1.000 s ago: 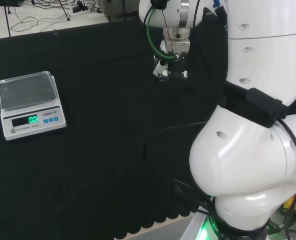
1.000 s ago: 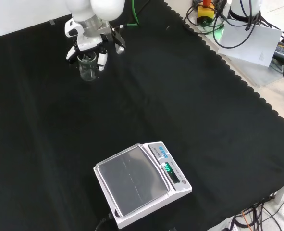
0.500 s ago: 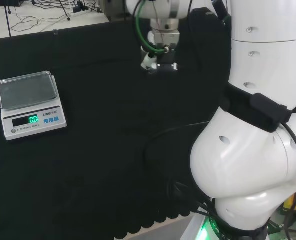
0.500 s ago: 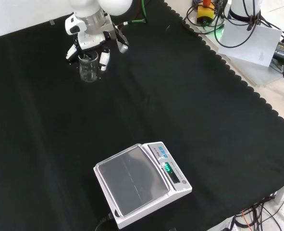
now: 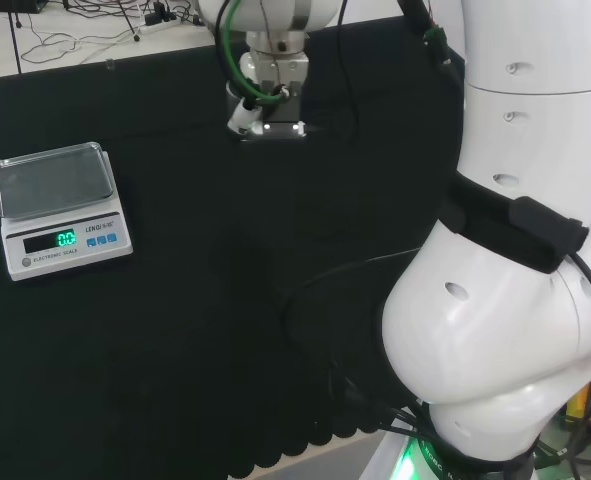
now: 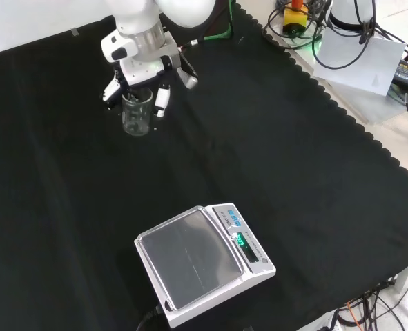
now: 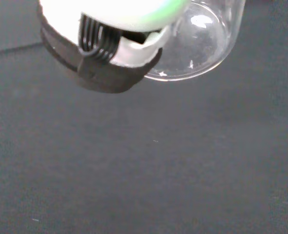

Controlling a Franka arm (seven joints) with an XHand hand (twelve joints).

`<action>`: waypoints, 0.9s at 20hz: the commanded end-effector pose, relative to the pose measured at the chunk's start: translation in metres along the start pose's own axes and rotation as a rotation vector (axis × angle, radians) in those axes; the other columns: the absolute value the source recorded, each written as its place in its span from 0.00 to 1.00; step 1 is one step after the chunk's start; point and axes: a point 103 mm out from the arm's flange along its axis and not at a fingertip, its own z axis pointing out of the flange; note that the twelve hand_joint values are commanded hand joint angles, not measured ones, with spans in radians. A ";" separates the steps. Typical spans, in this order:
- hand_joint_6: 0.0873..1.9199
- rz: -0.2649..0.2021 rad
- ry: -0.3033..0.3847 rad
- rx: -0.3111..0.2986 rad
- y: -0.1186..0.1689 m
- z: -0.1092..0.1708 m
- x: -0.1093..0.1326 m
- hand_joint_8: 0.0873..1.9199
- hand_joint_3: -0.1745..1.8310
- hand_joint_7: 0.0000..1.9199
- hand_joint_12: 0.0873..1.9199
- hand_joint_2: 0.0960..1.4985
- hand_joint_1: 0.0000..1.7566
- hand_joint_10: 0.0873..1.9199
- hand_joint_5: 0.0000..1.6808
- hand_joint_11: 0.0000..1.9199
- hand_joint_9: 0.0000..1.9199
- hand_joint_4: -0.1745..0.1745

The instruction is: Put the beaker on the electronic balance.

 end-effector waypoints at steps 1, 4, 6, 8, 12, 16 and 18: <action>0.79 -0.185 -0.078 0.040 -0.029 -0.002 0.122 0.85 0.49 0.40 0.51 0.56 0.66 0.71 0.45 0.64 0.55 0.57; 0.79 -0.233 -0.093 0.047 -0.030 0.003 0.163 0.85 0.49 0.40 0.52 0.55 0.66 0.71 0.45 0.64 0.55 0.57; 0.79 -0.258 -0.099 0.052 -0.029 0.007 0.186 0.85 0.49 0.40 0.52 0.55 0.66 0.71 0.46 0.64 0.55 0.57; 0.79 -0.280 -0.105 0.060 -0.028 0.013 0.207 0.85 0.49 0.40 0.52 0.55 0.66 0.71 0.46 0.64 0.55 0.57; 0.79 -0.311 -0.116 0.076 -0.025 0.024 0.240 0.85 0.50 0.40 0.52 0.55 0.66 0.71 0.46 0.64 0.56 0.57; 0.79 -0.332 -0.123 0.098 -0.022 0.039 0.262 0.85 0.50 0.40 0.52 0.55 0.66 0.71 0.46 0.64 0.56 0.57; 0.78 -0.340 -0.124 0.111 -0.020 0.047 0.271 0.85 0.50 0.40 0.52 0.55 0.66 0.71 0.46 0.64 0.56 0.56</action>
